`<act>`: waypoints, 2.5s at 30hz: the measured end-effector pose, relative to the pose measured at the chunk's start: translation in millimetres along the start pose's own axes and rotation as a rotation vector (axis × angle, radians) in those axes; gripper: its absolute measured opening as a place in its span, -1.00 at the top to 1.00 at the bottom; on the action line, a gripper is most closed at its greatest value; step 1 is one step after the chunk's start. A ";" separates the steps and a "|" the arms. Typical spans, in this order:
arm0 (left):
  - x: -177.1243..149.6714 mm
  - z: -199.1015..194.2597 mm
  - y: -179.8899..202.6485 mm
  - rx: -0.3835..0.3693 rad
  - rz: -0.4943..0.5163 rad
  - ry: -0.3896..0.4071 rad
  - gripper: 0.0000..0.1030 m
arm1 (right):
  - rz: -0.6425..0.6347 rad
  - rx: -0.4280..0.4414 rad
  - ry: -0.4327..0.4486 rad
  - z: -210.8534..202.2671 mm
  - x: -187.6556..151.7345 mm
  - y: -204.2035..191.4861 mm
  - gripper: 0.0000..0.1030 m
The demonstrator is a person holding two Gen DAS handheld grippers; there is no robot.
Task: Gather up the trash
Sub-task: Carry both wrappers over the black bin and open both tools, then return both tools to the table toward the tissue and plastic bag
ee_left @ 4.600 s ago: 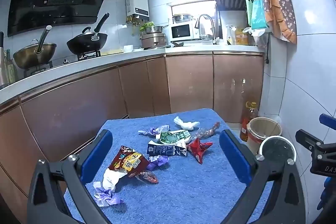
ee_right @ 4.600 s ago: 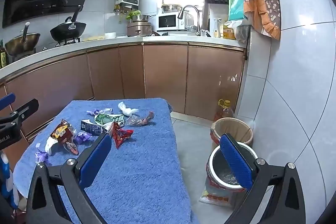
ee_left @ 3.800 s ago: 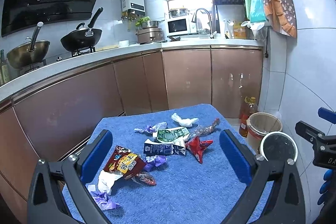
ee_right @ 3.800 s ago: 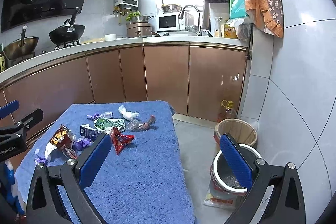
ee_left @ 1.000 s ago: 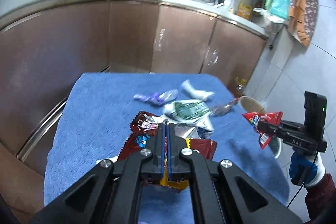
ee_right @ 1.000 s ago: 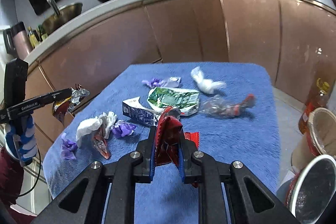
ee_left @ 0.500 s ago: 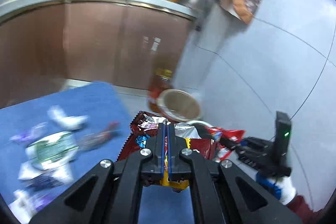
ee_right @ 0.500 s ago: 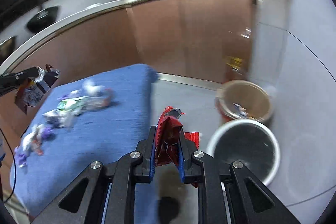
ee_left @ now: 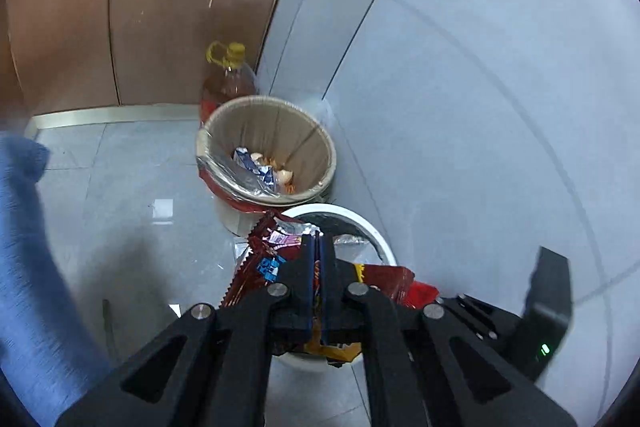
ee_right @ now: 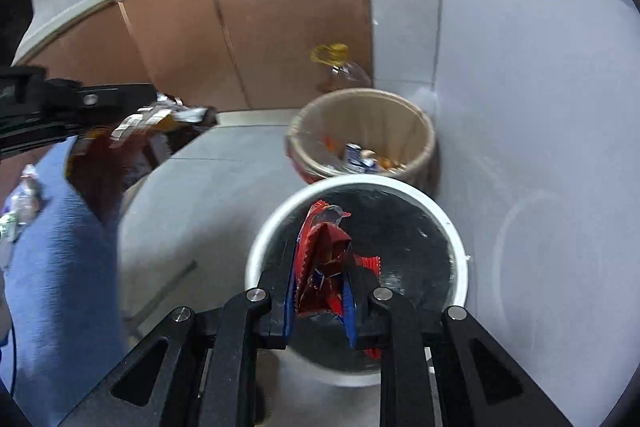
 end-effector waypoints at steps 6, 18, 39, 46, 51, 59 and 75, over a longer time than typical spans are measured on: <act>-3.0 55.0 0.4 -0.001 -0.004 -0.079 0.73 | 0.029 -0.056 -0.021 19.6 -4.8 20.5 0.34; -1.8 18.6 8.0 -0.011 0.004 0.001 0.48 | 0.047 -0.076 0.019 -9.3 -5.4 13.4 0.05; -110.2 -285.6 -12.8 0.218 0.002 0.429 -0.05 | -0.119 0.153 0.327 -223.7 -8.8 -144.7 -0.16; -162.9 -365.6 -36.8 0.262 -0.009 0.481 -0.11 | -0.213 0.227 0.376 -265.2 -14.9 -187.4 -0.20; -206.2 -405.8 -74.1 0.320 -0.029 0.476 -0.12 | -0.279 0.268 0.377 -281.3 -28.1 -215.9 -0.23; -293.7 -450.8 -176.2 0.528 -0.098 0.366 -0.12 | -0.366 0.377 0.322 -273.6 -46.1 -273.0 -0.27; -366.2 -385.9 -274.9 0.600 -0.138 0.030 -0.12 | -0.548 0.512 0.102 -204.5 -91.9 -384.6 -0.27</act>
Point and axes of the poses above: each gripper's, at about its wrist camera, not at the fingertips, and z roughly the way its jaws point, y to its right, x to its top, the point moved 4 cm from there along z, roughly the way its jaws point, and after that the axes turned 1 degree about z, right-handed, at the moved point
